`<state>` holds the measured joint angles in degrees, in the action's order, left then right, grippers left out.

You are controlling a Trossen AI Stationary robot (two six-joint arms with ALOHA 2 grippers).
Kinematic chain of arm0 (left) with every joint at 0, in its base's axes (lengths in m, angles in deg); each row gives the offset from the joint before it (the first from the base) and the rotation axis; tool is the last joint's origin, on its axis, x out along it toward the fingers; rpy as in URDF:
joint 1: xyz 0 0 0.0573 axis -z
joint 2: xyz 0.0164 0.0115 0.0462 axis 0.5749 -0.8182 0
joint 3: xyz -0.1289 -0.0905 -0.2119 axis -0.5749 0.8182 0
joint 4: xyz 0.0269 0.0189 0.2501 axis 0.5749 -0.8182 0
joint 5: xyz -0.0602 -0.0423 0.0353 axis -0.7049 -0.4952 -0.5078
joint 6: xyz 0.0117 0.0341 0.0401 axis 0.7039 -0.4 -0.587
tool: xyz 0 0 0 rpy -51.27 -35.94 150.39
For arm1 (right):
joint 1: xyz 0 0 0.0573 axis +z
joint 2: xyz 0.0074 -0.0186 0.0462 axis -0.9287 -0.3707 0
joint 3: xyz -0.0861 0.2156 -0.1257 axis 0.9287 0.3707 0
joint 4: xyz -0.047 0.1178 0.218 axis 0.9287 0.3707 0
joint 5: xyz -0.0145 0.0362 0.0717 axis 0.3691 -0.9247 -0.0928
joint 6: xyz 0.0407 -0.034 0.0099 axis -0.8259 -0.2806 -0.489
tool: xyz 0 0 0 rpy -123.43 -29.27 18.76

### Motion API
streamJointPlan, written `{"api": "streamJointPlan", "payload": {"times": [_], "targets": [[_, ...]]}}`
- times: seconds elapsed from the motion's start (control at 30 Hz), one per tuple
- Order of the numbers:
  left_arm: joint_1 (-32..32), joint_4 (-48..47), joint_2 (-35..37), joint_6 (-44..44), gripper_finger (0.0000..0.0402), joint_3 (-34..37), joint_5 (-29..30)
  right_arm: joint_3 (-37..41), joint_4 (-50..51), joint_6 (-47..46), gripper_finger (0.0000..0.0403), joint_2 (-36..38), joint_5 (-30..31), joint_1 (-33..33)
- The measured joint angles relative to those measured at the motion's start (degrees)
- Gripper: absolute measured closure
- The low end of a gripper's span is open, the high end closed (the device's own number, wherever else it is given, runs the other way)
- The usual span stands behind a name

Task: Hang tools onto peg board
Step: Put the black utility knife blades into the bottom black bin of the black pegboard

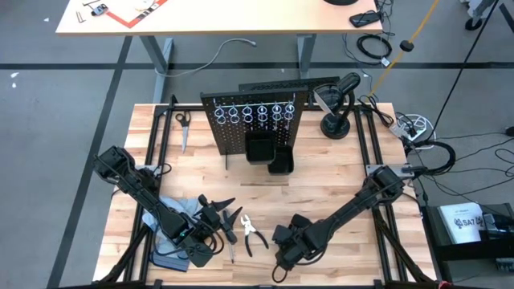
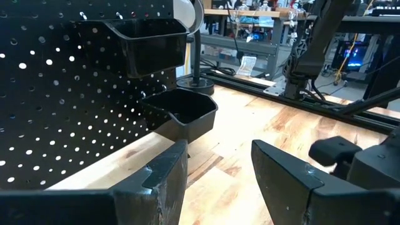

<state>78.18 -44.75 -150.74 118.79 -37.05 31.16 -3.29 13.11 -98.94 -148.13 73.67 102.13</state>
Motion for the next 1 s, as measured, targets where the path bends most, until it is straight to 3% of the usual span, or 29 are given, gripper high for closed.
{"api": "streamJointPlan", "payload": {"times": [0.3,0.63,1.0], "targets": [[0.0,0.0,0.0,0.0,0.0215,0.0,0.0,-0.1,-0.5,0.3,0.0305,-1.6,-3.0,-1.2],[0.0,0.0,0.0,-0.1,0.0215,0.0,0.0,0.1,-0.3,2.0,0.0305,-0.2,-0.5,-1.2],[0.0,-0.2,0.0,-0.1,0.0215,0.0,-0.3,0.4,6.8,3.4,0.0305,9.2,17.4,-1.4]]}}
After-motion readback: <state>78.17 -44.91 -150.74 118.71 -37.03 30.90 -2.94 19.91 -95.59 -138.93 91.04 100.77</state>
